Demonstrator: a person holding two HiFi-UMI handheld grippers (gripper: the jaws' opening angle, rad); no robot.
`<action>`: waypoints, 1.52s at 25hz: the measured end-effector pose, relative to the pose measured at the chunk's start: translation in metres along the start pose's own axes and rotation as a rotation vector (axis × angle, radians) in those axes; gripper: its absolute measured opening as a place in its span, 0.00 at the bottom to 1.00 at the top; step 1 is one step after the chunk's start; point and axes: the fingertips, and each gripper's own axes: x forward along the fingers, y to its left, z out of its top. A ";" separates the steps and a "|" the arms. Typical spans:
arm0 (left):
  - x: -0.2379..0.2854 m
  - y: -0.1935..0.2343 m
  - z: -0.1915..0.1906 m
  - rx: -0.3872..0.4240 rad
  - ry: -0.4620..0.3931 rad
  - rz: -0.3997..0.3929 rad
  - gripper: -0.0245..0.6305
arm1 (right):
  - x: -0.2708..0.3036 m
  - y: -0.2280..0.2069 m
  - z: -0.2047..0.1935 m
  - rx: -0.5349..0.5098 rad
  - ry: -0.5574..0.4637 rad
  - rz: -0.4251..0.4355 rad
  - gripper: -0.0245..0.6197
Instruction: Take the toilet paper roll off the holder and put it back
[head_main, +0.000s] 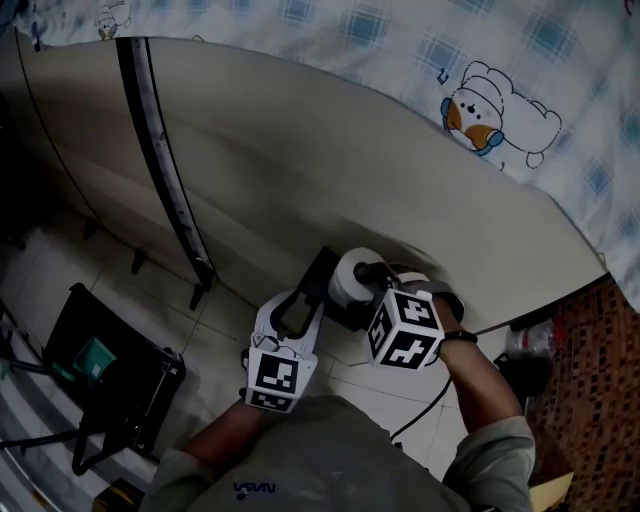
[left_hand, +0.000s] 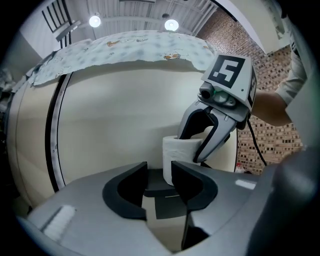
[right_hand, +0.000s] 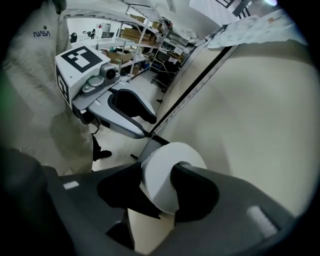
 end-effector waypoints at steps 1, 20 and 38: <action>0.000 -0.001 -0.001 0.000 0.005 0.001 0.22 | 0.000 0.000 0.000 -0.002 -0.004 0.002 0.35; -0.001 -0.038 -0.010 0.010 0.008 -0.026 0.22 | -0.087 -0.005 -0.045 0.624 -0.512 -0.235 0.33; 0.013 -0.106 -0.079 0.032 0.169 -0.099 0.23 | -0.079 0.050 -0.155 1.295 -0.844 -0.223 0.32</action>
